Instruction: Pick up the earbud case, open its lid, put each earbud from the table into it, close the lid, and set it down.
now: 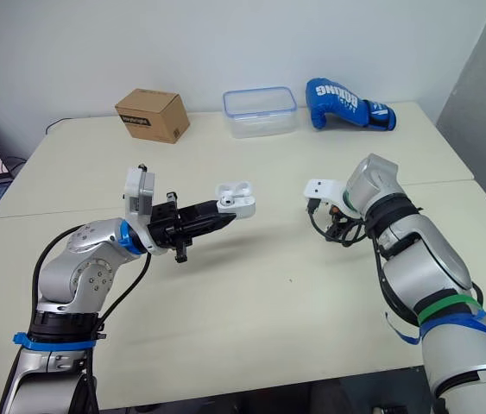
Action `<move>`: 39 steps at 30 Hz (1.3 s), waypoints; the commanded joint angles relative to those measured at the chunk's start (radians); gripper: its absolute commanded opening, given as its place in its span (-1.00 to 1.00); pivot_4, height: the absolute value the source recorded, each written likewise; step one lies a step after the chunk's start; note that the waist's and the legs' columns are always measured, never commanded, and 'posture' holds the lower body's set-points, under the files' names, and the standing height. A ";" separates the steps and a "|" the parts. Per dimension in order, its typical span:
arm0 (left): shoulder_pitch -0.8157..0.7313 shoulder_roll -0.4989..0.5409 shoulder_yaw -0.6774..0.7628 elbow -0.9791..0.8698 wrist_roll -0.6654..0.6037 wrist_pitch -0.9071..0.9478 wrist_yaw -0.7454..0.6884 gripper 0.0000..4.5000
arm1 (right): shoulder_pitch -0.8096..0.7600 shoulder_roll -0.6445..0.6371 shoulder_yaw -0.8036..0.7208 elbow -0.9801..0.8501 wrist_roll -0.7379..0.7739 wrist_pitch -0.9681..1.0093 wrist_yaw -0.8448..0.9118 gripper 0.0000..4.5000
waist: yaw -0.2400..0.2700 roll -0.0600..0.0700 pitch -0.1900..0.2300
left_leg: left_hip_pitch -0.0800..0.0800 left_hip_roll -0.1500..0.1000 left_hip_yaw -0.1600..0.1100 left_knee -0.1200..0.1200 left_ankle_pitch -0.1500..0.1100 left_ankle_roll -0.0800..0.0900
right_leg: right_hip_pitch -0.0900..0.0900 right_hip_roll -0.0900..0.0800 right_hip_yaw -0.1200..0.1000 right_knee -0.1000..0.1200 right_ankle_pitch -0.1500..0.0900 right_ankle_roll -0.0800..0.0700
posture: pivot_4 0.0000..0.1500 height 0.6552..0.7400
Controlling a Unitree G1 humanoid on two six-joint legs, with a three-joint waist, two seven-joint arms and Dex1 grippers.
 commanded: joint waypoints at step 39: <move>0.006 0.004 -0.013 -0.020 -0.008 -0.018 -0.042 -0.66 | 0.265 -0.280 0.044 -0.797 0.032 0.159 0.316 -0.82 | -0.003 0.000 0.000 | -0.001 0.000 -0.001 0.002 0.000 0.000 | 0.000 0.000 -0.001 0.001 0.000 0.000 | 1.00 0.78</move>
